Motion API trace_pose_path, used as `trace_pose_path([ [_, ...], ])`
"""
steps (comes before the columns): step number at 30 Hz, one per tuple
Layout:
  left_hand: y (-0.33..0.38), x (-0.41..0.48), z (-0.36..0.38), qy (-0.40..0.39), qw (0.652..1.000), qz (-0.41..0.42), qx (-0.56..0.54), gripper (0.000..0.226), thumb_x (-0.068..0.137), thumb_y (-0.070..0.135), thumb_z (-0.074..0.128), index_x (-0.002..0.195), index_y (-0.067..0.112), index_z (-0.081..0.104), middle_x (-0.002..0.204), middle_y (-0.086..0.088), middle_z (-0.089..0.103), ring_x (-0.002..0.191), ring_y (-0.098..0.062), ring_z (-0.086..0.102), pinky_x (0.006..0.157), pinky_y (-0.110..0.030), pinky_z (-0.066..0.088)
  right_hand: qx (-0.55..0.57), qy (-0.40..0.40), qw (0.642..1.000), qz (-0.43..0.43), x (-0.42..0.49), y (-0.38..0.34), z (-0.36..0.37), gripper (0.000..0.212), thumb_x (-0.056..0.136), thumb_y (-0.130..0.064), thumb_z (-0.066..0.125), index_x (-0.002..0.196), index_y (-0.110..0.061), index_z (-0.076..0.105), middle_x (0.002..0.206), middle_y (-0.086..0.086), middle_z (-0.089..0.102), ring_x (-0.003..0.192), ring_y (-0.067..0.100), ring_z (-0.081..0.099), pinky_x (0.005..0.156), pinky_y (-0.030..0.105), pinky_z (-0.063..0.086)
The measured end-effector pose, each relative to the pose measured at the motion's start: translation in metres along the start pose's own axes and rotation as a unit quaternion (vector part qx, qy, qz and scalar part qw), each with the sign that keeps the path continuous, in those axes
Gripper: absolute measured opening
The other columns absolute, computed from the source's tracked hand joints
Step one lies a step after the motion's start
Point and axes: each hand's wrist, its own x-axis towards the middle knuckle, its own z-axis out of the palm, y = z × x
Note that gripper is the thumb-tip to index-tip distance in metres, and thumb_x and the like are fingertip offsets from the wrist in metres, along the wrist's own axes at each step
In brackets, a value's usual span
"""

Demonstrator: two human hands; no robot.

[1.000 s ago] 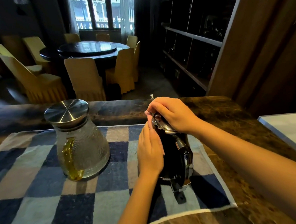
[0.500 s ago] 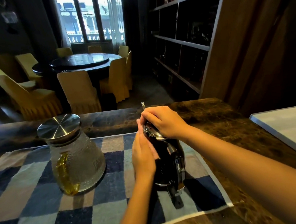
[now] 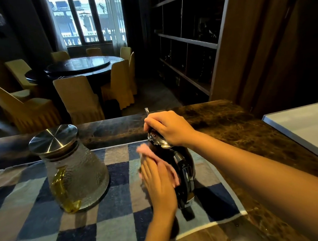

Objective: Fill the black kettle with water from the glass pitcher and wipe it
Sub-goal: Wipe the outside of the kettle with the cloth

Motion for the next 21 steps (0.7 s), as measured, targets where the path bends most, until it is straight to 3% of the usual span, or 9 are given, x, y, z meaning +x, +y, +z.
trace_pose_path([
  [2, 0.006, 0.030, -0.005, -0.016, 0.999, 0.032, -0.011, 0.051, 0.094, 0.063, 0.016, 0.139, 0.044, 0.031, 0.127, -0.001, 0.062, 0.114, -0.010, 0.057, 0.104, -0.033, 0.041, -0.005, 0.000, 1.000, -0.002, 0.001, 0.000, 0.000, 0.038, 0.100, -0.036, 0.035, 0.077, -0.031, 0.065, 0.085, -0.010, 0.068, 0.084, 0.009, 0.062, 0.079, 0.044, 0.051],
  [4, 0.009, 0.056, -0.009, -0.058, 0.997, 0.006, -0.050, 0.034, 0.100, 0.050, 0.018, 0.121, 0.049, 0.046, 0.097, 0.017, 0.070, 0.087, 0.005, 0.062, 0.089, -0.021, 0.048, -0.008, 0.001, 1.000, -0.004, 0.001, 0.000, 0.001, 0.038, 0.100, -0.038, 0.035, 0.075, -0.034, 0.064, 0.085, -0.011, 0.068, 0.084, 0.008, 0.062, 0.079, 0.044, 0.051],
  [7, -0.017, 0.085, -0.019, -0.088, 0.993, -0.083, -0.015, 0.051, 0.094, 0.057, 0.025, 0.116, 0.028, 0.061, 0.124, -0.006, 0.064, 0.112, -0.019, 0.058, 0.104, -0.042, 0.041, -0.013, 0.003, 1.000, -0.003, 0.001, -0.001, 0.000, 0.037, 0.100, -0.037, 0.035, 0.075, -0.037, 0.063, 0.084, -0.013, 0.068, 0.083, 0.005, 0.062, 0.078, 0.040, 0.051],
  [9, -0.029, 0.082, -0.023, -0.077, 0.986, -0.147, 0.001, 0.044, 0.097, 0.054, 0.027, 0.116, 0.033, 0.060, 0.128, -0.004, 0.061, 0.114, -0.019, 0.057, 0.102, -0.041, 0.042, -0.010, 0.004, 1.000, -0.005, 0.001, -0.001, -0.001, 0.037, 0.100, -0.036, 0.036, 0.077, -0.034, 0.065, 0.083, -0.014, 0.067, 0.082, 0.004, 0.061, 0.076, 0.036, 0.050],
  [12, -0.027, 0.034, -0.019, -0.034, 0.993, -0.080, 0.078, 0.049, 0.089, 0.052, 0.030, 0.123, 0.022, 0.049, 0.128, -0.016, 0.055, 0.109, -0.025, 0.057, 0.089, -0.037, 0.046, -0.009, 0.006, 1.000, -0.006, 0.001, 0.001, 0.000, 0.038, 0.100, -0.038, 0.036, 0.076, -0.034, 0.065, 0.082, -0.015, 0.066, 0.083, 0.004, 0.061, 0.078, 0.039, 0.051],
  [14, -0.017, -0.011, -0.010, -0.028, 0.999, -0.023, 0.017, 0.057, 0.085, 0.055, 0.028, 0.140, 0.042, 0.028, 0.147, -0.008, 0.036, 0.135, -0.021, 0.035, 0.111, -0.041, 0.032, -0.013, 0.008, 1.000, -0.004, 0.002, 0.002, 0.000, 0.038, 0.099, -0.041, 0.035, 0.075, -0.035, 0.064, 0.082, -0.015, 0.067, 0.083, 0.005, 0.061, 0.079, 0.043, 0.050],
  [16, -0.003, -0.033, -0.001, -0.061, 0.998, 0.014, -0.003, 0.049, 0.088, 0.056, 0.021, 0.135, 0.064, 0.007, 0.159, 0.012, 0.009, 0.146, -0.002, 0.005, 0.121, -0.036, 0.011, -0.015, 0.006, 1.000, -0.003, 0.002, 0.001, 0.000, 0.039, 0.099, -0.041, 0.036, 0.076, -0.033, 0.066, 0.081, -0.016, 0.066, 0.083, 0.005, 0.061, 0.079, 0.042, 0.050],
  [18, 0.007, -0.020, 0.008, -0.053, 0.998, 0.044, -0.014, 0.056, 0.091, 0.053, 0.017, 0.143, 0.048, -0.004, 0.160, 0.016, -0.004, 0.145, 0.004, -0.007, 0.123, -0.038, 0.000, -0.013, 0.002, 1.000, -0.006, 0.001, 0.001, -0.001, 0.039, 0.100, -0.038, 0.037, 0.078, -0.030, 0.067, 0.081, -0.015, 0.066, 0.082, 0.006, 0.061, 0.076, 0.040, 0.050],
  [21, 0.025, 0.019, 0.011, -0.004, 0.997, 0.069, -0.031, 0.053, 0.093, 0.047, 0.015, 0.141, 0.040, -0.003, 0.153, 0.026, 0.003, 0.143, 0.006, -0.002, 0.122, -0.033, 0.000, -0.012, -0.003, 1.000, -0.012, 0.001, 0.002, 0.000, 0.039, 0.100, -0.038, 0.036, 0.083, -0.024, 0.067, 0.085, -0.007, 0.068, 0.081, 0.012, 0.061, 0.070, 0.036, 0.048],
])
